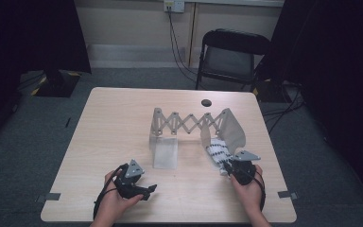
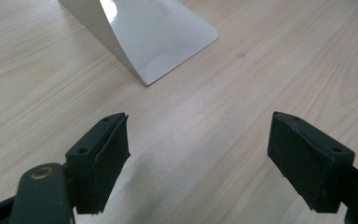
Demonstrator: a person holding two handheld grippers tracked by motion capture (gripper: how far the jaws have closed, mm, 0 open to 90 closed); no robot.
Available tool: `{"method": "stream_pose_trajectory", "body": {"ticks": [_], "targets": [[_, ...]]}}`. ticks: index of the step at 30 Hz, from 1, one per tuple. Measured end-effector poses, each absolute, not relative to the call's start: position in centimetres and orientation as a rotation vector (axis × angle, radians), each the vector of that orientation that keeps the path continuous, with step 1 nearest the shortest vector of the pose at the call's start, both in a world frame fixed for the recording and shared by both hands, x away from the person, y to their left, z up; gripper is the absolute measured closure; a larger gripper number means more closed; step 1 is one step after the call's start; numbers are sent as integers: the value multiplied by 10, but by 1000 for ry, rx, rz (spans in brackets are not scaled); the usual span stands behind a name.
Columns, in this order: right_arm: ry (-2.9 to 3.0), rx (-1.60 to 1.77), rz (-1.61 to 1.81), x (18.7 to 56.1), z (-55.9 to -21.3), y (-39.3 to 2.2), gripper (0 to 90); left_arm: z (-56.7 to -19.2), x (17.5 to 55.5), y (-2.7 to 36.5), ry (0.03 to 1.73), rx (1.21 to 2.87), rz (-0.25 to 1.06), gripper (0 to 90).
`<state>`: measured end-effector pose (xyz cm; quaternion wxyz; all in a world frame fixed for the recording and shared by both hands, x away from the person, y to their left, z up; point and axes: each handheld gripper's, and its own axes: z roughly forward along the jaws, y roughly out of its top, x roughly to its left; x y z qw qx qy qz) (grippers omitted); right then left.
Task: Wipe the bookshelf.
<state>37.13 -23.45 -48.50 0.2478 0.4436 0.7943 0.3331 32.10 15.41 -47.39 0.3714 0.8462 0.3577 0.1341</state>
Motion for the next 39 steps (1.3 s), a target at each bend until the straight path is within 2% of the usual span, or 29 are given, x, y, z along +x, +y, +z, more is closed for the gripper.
{"method": "stream_pose_trajectory", "body": {"ticks": [6,15,21,39], "targets": [[2146,1183,896,380,-471,-228,772,-474,321,153,920,2168,333,204],[2173,1190,865,391,-488,-213,769,-475,321,155,921,2170,328,204],[2200,1173,857,388,-485,-215,772,-474,321,157,921,2170,340,204],[2087,1153,906,391,-439,-217,775,-474,321,155,921,2170,334,204]]}}
